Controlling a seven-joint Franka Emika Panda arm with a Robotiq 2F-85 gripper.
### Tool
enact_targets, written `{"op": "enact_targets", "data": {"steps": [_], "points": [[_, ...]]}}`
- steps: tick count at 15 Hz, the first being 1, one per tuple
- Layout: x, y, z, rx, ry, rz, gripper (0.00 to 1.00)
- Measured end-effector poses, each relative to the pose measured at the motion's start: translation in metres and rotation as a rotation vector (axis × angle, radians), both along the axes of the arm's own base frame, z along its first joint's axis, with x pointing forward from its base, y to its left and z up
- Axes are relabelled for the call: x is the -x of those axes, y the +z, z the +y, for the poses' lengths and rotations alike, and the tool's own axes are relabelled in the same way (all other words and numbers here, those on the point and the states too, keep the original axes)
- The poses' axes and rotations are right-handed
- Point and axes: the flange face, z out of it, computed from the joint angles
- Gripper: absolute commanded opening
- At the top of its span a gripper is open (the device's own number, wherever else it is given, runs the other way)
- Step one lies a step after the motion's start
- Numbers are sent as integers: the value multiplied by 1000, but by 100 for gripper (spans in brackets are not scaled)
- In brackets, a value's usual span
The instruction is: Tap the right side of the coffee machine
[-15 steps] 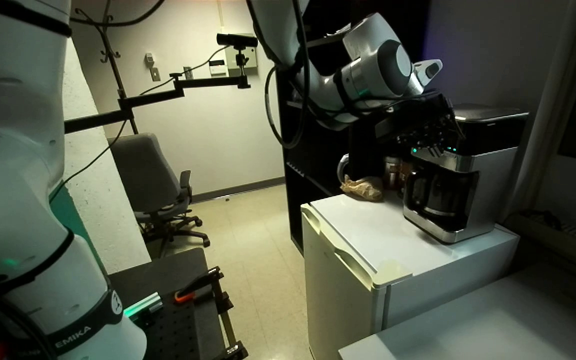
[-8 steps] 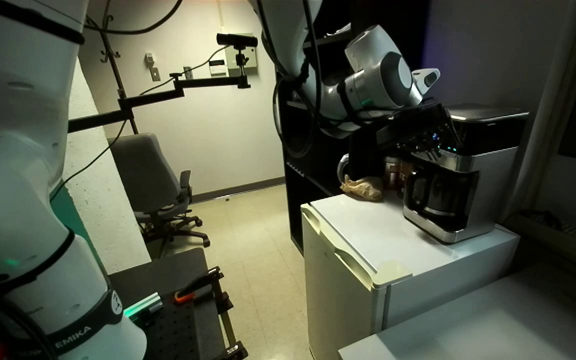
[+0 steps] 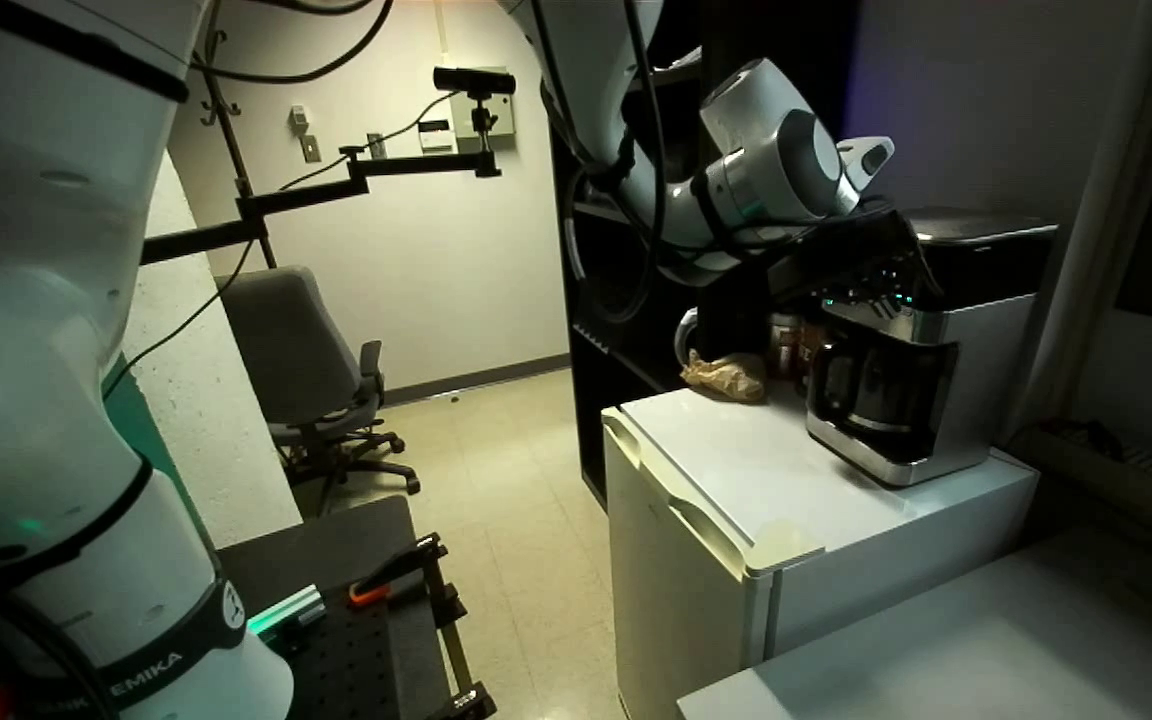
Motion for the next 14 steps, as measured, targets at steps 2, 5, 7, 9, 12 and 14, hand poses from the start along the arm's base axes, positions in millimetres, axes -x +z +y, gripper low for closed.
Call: {"op": "enact_targets", "data": {"steps": [2,5,7,9,12,14], "points": [[-3,-2,0,-2,-2,-7,0],[-6,-4,1,-4,-7,-15,0],[-9,-6,1,-3,-8,-19,0],[-11,-8,2,0,-8,-21,0],[-14,-9,3,3,-6,-23,0],[-16,-11,3,4,-5,-25,0]]}}
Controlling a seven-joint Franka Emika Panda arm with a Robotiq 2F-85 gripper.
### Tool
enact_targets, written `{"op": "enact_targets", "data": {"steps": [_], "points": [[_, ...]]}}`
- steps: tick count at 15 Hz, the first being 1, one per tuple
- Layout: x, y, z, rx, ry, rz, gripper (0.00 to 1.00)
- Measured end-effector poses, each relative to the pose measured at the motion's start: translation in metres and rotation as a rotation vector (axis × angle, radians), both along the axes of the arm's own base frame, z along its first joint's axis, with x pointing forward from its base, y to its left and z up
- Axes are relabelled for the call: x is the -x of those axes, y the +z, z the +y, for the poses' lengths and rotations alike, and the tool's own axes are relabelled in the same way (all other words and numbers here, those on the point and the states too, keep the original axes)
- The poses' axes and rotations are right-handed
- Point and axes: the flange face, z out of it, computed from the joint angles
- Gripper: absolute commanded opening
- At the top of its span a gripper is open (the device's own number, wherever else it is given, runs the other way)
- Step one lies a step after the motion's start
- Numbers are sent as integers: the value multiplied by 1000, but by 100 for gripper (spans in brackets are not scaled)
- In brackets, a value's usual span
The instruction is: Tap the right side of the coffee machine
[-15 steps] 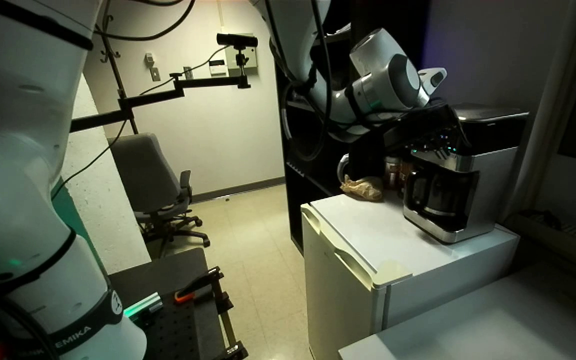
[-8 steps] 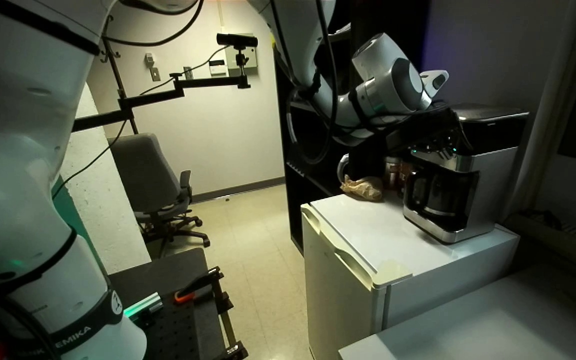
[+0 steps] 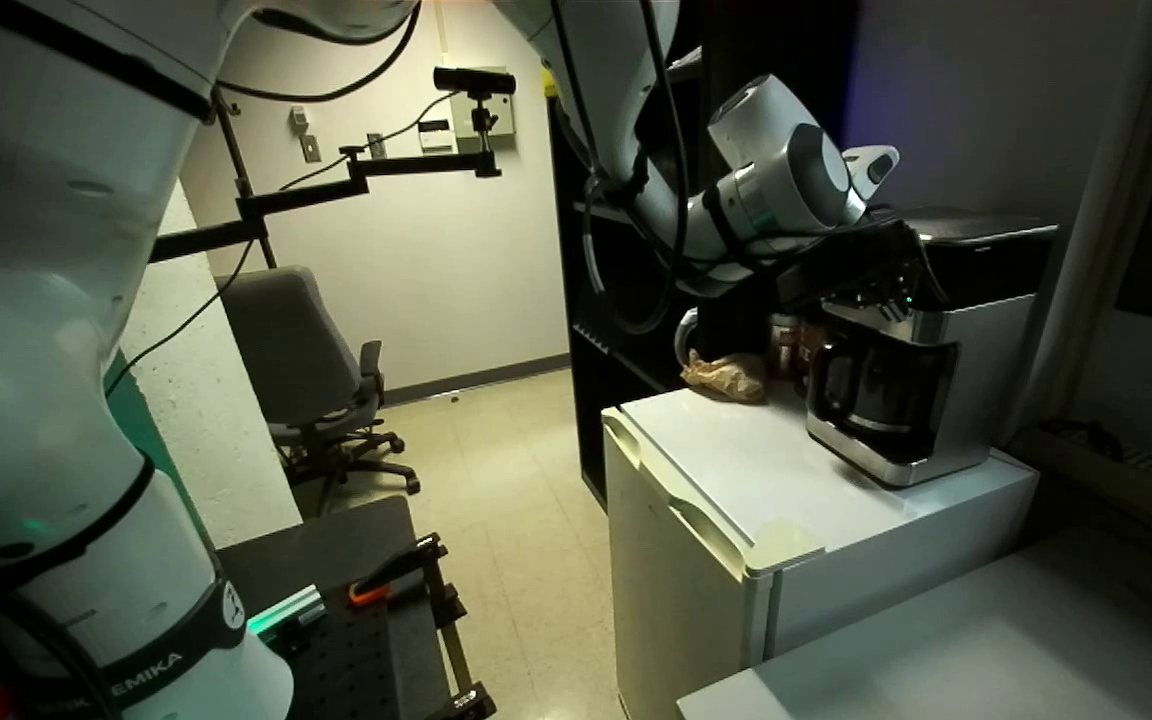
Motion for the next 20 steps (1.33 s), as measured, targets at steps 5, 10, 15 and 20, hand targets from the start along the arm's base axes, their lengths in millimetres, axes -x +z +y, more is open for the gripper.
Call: {"op": "enact_targets", "data": {"steps": [5,10,15,20], "points": [[-6,-3,0,4,0,-6,0],[-6,-4,0,4,1,-6,0],[-6,-4,0,4,1,-5,0],[-4,-6,7,4,10,-1,0]]}}
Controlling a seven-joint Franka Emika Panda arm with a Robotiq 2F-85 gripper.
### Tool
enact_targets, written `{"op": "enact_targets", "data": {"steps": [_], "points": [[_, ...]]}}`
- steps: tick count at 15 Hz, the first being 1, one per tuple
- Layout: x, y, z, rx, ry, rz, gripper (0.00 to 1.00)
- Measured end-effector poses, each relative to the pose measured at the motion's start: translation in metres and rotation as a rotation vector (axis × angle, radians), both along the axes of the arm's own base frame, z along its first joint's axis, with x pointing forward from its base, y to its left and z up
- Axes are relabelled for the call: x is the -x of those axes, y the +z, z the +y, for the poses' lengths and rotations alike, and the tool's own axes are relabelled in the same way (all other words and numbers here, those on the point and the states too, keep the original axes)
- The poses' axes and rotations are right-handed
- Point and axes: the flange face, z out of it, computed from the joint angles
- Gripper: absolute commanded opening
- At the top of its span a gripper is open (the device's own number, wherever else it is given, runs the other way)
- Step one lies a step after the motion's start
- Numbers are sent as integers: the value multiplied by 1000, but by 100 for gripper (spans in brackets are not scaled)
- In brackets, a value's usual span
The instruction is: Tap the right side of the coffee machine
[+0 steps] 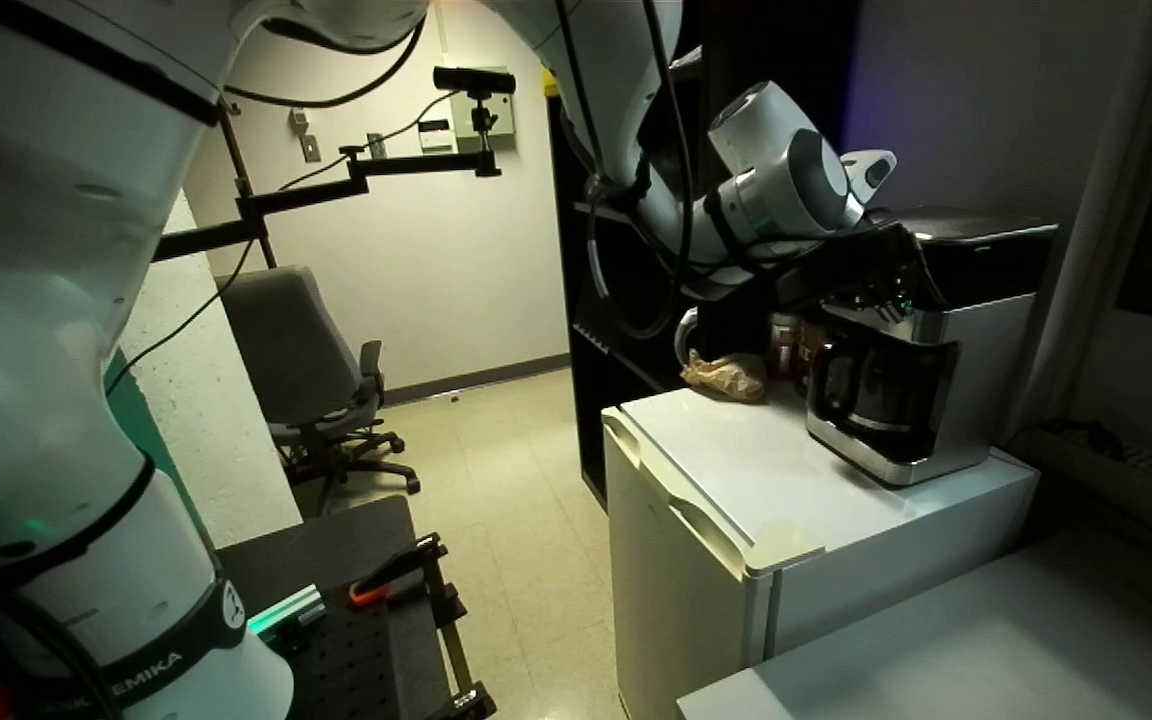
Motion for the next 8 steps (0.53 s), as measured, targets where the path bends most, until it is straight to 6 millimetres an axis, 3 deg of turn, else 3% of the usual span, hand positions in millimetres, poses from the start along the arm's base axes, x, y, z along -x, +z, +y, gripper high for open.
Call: {"op": "enact_targets", "data": {"steps": [8], "points": [[23,-3,40,-9,27,23,0]]}}
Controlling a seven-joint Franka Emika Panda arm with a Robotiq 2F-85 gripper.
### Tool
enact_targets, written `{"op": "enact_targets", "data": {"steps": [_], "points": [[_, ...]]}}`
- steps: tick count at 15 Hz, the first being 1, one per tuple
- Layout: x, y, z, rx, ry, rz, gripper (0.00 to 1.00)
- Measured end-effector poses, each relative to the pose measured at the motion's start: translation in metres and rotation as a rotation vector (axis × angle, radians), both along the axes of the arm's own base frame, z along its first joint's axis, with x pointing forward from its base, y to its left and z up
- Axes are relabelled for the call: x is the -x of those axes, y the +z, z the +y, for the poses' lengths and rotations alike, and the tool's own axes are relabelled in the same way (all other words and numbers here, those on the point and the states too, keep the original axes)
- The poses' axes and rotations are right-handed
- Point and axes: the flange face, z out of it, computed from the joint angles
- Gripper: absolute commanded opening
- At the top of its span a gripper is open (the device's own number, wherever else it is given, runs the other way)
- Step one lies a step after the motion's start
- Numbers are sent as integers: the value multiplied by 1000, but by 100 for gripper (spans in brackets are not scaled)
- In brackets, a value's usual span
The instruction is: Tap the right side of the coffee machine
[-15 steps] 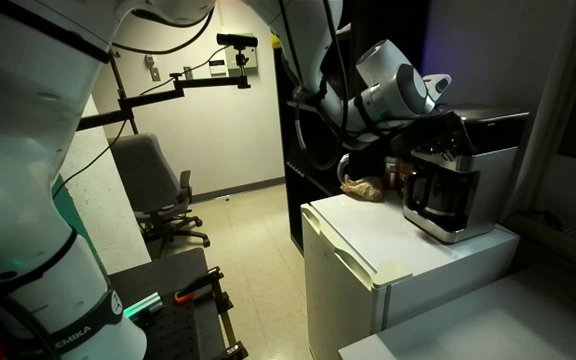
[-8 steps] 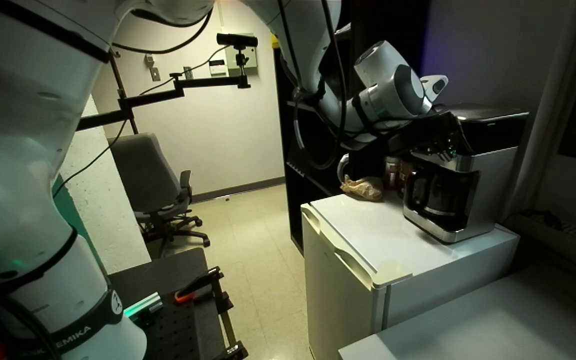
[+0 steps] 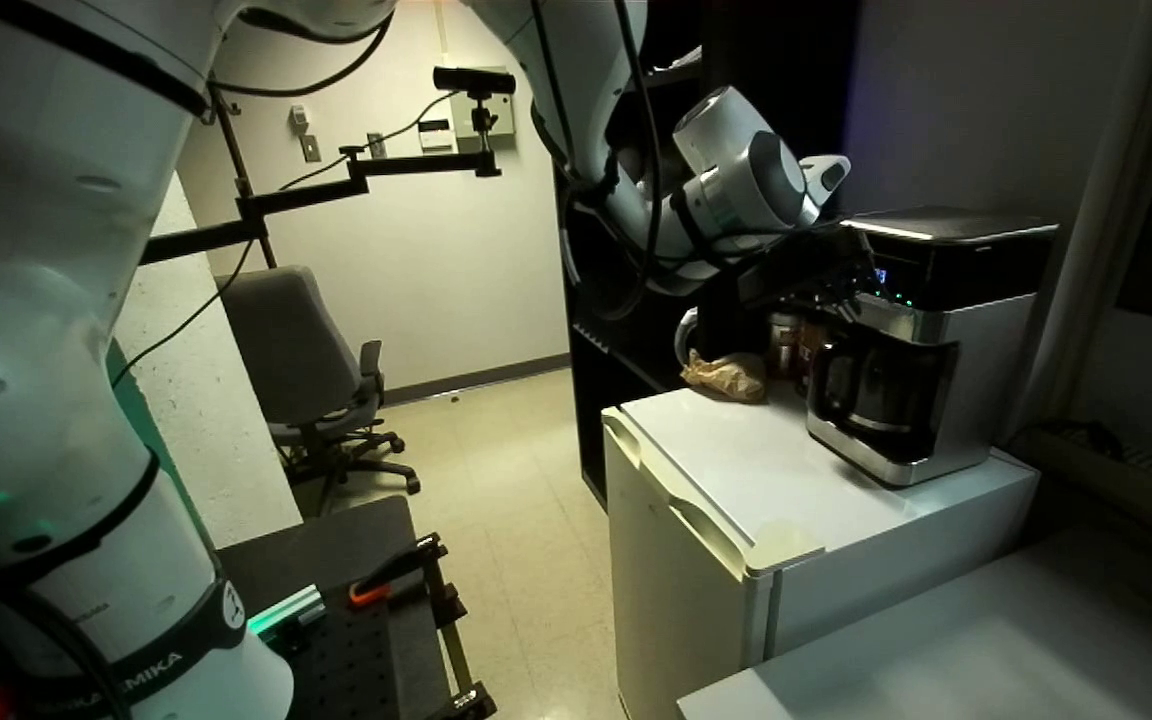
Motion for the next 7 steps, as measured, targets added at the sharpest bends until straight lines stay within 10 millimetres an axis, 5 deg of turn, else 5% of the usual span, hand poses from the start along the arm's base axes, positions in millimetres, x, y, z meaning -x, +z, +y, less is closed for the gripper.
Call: {"op": "enact_targets", "data": {"steps": [7], "points": [[16,0,7,-1,-4,19,0]]}}
